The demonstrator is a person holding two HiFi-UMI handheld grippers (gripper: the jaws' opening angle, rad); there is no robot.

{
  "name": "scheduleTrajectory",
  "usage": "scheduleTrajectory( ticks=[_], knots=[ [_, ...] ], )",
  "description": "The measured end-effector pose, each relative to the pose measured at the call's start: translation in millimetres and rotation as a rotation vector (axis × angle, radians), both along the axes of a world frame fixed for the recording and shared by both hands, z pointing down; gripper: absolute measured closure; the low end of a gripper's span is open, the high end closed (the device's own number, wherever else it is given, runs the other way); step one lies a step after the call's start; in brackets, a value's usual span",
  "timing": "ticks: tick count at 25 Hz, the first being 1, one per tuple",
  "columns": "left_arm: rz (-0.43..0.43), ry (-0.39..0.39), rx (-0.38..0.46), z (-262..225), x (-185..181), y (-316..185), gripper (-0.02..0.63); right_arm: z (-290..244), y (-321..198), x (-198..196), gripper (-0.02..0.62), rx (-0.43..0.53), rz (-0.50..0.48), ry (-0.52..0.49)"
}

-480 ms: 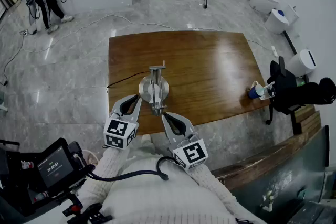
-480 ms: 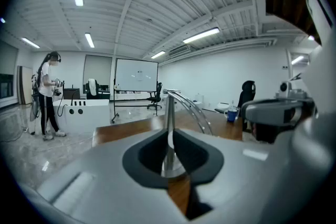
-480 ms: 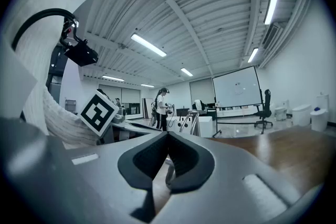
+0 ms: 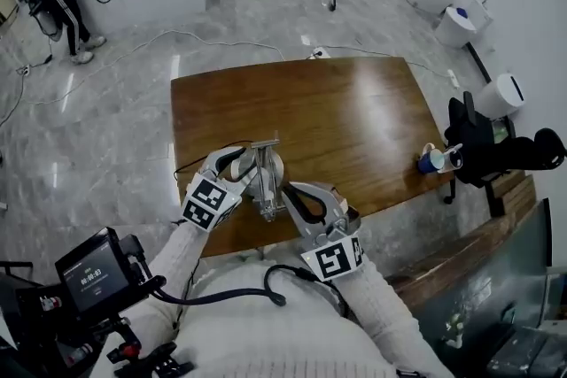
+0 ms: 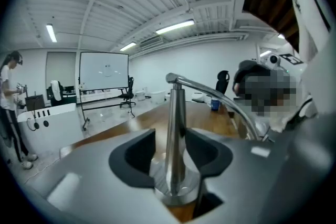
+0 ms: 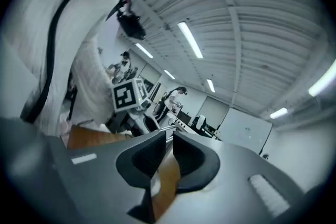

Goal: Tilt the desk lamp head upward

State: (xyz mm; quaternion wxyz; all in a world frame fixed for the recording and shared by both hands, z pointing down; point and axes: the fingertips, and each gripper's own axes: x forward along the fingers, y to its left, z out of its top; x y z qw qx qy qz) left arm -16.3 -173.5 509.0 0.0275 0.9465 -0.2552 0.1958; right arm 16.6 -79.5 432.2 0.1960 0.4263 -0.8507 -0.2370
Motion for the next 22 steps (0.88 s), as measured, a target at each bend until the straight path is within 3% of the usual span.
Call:
scheduleTrajectory(
  ticks=[5, 8, 10, 13, 17, 22],
  knots=[
    [0.123, 0.018, -0.039, 0, 23, -13, 0.414, 32, -9, 6, 0.495, 0.263, -0.219, 0.616],
    [0.163, 0.019, -0.063, 4, 33, -11, 0.413, 46, -6, 9, 0.463, 0.407, -0.356, 0.784],
    [0.196, 0.026, -0.085, 5, 37, -10, 0.415, 49, -8, 9, 0.386, 0.502, -0.416, 0.845],
    [0.284, 0.040, -0.122, 5, 40, -7, 0.435, 54, -14, 5, 0.354, 0.588, -0.495, 0.892],
    [0.373, 0.042, -0.176, 3, 38, -2, 0.454, 46, -14, -14, 0.348, 0.718, -0.619, 0.894],
    [0.409, 0.045, -0.220, 4, 37, -1, 0.448, 49, -10, -41, 0.345, 0.806, -0.719, 0.853]
  ],
)
